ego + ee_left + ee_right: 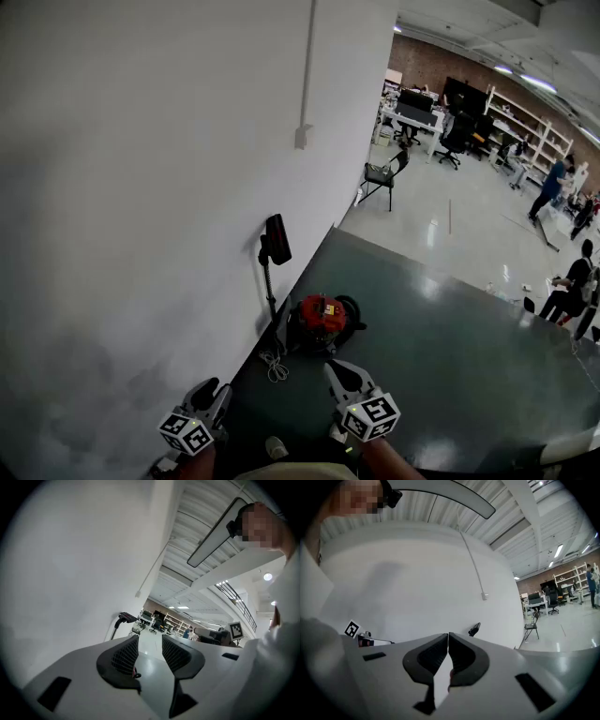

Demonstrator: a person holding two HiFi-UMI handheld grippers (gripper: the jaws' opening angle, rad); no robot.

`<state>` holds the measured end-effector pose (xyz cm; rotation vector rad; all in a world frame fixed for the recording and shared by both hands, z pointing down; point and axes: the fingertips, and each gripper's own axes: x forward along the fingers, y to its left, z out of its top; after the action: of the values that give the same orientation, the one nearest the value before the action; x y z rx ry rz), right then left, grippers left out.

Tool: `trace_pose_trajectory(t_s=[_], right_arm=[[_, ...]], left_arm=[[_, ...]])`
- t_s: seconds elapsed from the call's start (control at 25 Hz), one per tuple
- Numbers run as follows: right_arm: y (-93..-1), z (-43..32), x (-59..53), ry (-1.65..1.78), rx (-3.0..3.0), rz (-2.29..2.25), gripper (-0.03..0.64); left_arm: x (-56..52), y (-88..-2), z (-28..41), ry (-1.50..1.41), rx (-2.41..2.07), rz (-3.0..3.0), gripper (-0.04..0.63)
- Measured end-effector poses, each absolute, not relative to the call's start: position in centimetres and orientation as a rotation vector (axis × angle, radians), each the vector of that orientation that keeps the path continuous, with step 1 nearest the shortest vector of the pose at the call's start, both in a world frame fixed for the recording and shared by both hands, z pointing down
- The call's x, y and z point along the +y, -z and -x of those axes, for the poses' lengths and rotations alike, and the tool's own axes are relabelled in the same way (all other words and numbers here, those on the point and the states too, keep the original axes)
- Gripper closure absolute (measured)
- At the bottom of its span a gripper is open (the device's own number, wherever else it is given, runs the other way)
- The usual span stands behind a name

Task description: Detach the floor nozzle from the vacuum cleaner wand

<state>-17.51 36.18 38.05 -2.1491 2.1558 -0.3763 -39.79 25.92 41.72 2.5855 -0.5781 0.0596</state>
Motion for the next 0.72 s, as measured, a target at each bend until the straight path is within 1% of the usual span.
trace_pose_trajectory(t_s=[0.32,0.56,0.72], right_arm=[[-38.0,16.1,36.4,0.387,2.166,2.128,0.598],[-39.5,12.4,34.8,0.483,2.178,2.141,0.598],[-38.8,10.5,33.5,0.568,2.160,2.017,0.595]], left_arm=[[25.6,-42.4,38.2,-0.065,-0.583,-2.592,0.434],[24.7,-42.6,34.1,-0.098,-0.591,-2.606,0.434],[24.3,-41.7,31.3,-0.120,-0.601,-2.621,0.434]])
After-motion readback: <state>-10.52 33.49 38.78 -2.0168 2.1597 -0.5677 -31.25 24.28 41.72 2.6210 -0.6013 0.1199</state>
